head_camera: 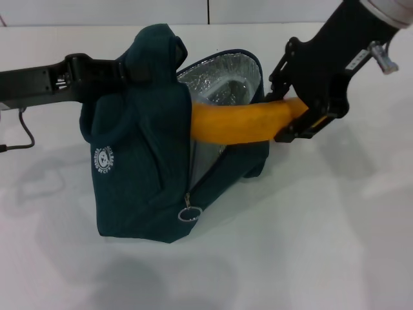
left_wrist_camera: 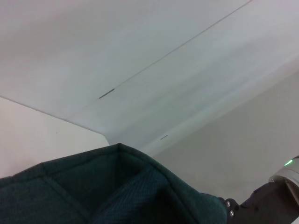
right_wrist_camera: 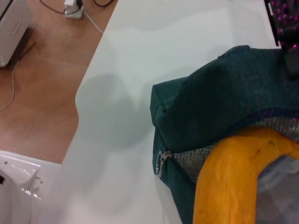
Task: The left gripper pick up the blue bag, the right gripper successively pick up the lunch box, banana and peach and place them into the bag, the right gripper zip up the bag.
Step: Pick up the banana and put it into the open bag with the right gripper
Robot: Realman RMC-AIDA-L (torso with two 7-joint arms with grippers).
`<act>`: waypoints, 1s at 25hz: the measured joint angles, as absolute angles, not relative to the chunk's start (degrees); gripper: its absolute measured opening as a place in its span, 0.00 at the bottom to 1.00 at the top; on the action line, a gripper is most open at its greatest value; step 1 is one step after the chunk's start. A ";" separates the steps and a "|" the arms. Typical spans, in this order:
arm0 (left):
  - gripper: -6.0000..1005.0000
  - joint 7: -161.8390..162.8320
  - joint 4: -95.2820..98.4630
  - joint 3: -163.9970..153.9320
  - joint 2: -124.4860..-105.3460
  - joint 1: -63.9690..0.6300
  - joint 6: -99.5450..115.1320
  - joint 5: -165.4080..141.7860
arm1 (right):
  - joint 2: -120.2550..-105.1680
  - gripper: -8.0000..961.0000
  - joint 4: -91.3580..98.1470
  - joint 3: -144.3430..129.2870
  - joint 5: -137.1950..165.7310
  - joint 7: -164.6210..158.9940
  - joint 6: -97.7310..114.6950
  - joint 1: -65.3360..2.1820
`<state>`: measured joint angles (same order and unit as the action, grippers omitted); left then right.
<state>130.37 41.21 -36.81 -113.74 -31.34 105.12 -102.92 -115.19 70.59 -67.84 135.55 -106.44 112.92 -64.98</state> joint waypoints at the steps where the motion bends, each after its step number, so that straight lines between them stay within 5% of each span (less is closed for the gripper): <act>1: 0.04 130.36 41.22 -36.81 -113.74 -31.35 105.12 -102.92 | -115.19 0.51 70.49 -68.26 135.55 -106.39 112.63 -65.24; 25: 0.04 130.34 41.14 -36.92 -113.72 -32.11 105.20 -103.39 | -115.88 0.51 68.42 -78.58 134.86 -104.36 101.06 -69.73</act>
